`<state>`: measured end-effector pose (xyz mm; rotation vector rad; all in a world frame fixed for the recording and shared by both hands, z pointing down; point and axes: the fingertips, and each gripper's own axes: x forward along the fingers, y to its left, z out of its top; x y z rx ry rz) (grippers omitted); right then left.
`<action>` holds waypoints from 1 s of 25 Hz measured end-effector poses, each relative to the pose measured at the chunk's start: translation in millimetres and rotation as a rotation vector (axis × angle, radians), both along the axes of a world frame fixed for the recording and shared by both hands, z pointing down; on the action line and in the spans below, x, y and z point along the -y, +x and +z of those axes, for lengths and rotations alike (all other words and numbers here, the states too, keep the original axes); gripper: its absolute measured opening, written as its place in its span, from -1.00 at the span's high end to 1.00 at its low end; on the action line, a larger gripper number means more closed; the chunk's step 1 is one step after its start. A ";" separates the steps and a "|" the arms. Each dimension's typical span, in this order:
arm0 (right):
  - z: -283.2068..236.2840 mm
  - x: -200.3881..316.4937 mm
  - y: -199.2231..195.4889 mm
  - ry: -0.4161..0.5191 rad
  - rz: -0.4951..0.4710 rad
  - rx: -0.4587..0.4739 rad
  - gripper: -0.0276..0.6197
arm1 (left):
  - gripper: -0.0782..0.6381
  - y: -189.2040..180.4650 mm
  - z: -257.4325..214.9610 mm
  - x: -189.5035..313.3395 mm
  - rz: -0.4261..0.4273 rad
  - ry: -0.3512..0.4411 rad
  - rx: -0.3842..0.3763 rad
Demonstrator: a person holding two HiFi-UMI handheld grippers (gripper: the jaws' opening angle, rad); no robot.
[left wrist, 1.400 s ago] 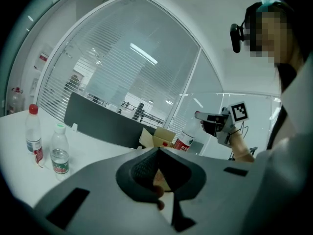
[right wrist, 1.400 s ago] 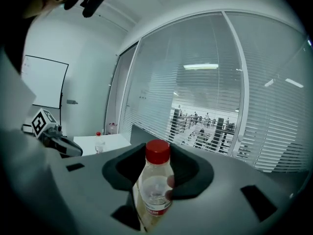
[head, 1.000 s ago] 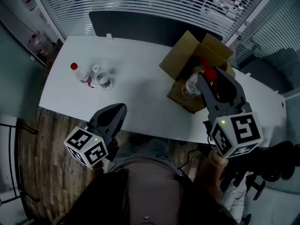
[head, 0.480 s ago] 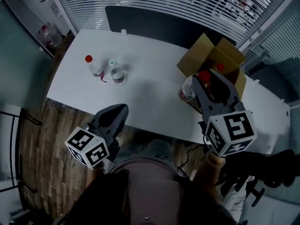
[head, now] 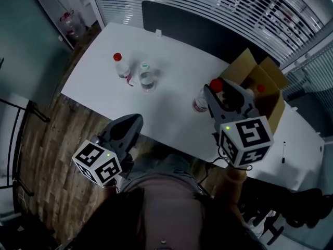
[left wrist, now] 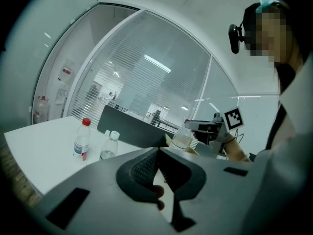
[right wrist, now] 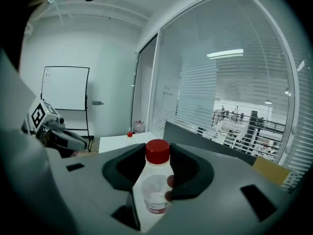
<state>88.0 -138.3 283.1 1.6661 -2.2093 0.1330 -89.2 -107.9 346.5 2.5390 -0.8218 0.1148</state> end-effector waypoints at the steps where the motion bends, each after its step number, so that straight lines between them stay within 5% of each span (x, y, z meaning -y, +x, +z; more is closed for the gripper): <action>1: 2.4 3.8 -3.7 -0.006 -0.013 0.002 0.39 | 0.76 -3.0 -0.2 1.0 -0.013 0.001 0.000; 25: 90.8 79.6 -74.1 -0.143 -0.184 0.026 0.39 | 0.76 -64.5 13.8 25.2 -0.215 0.000 0.051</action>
